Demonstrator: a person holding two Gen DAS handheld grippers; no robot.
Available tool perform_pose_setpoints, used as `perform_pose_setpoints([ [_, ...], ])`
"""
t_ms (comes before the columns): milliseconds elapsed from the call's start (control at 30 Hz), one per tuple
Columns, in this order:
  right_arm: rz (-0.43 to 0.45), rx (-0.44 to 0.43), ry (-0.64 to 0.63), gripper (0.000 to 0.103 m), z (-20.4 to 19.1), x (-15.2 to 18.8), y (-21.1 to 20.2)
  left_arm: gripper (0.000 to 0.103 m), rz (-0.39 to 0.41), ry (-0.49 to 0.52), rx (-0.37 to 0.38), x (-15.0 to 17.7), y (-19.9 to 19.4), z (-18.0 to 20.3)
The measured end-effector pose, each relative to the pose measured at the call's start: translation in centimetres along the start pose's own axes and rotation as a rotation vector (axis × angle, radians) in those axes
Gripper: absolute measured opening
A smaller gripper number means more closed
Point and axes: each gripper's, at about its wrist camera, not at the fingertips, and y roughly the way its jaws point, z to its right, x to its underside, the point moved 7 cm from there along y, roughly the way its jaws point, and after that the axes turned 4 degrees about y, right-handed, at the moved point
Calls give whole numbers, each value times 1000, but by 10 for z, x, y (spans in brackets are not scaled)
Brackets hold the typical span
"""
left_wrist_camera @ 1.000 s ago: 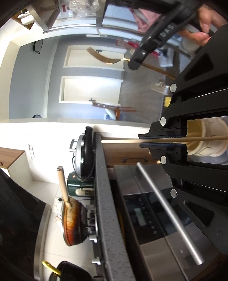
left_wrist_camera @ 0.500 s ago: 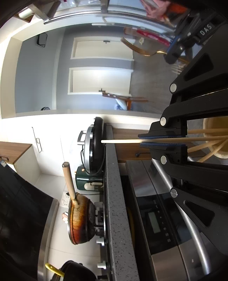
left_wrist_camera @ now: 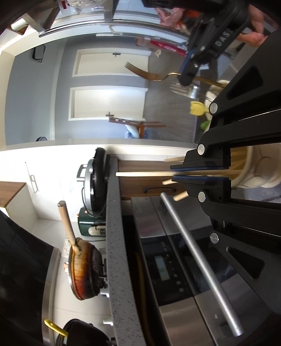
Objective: Organize utensils
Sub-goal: 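Lower the chopstick into the tall pot while the right tool lowers the gold fork into the short pot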
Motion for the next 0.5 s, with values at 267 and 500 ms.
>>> perform_pose_setpoints([
  [267,-46,-11,-25,6,-8,13,-1,5,-83,4,-16,20,-8,-5],
  [500,-76,0,-18,6,-4,18,0,8,-153,7,-26,32,-6,-3],
])
